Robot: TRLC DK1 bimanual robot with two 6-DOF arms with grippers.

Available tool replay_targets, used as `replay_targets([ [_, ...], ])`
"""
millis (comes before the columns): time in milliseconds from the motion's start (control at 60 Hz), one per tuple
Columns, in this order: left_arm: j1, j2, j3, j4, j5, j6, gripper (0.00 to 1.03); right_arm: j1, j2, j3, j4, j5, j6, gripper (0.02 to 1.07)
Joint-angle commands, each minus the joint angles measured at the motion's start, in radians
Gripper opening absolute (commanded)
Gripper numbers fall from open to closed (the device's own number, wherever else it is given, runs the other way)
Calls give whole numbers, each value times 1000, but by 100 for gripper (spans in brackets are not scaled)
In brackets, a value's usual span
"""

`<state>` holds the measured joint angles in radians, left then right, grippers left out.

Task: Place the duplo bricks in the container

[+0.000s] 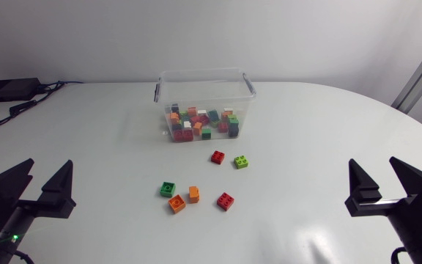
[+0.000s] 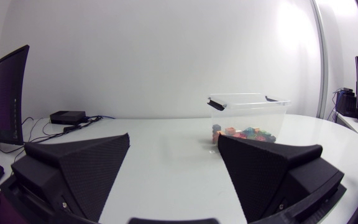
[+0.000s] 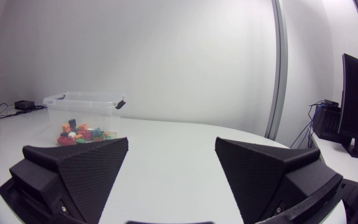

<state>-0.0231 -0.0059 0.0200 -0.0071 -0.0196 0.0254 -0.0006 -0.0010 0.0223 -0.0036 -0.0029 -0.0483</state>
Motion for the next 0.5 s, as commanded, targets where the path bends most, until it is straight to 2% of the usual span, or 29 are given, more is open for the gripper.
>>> replay_targets([
  [0, 0, -8, -18, -1, 7, -19, 99, 11, -5, -24, -3, -3, 22, 103],
  [483, 0, -9, -20, 9, 7, -21, 99, 25, -7, -24, 1, -3, 22, 103],
])
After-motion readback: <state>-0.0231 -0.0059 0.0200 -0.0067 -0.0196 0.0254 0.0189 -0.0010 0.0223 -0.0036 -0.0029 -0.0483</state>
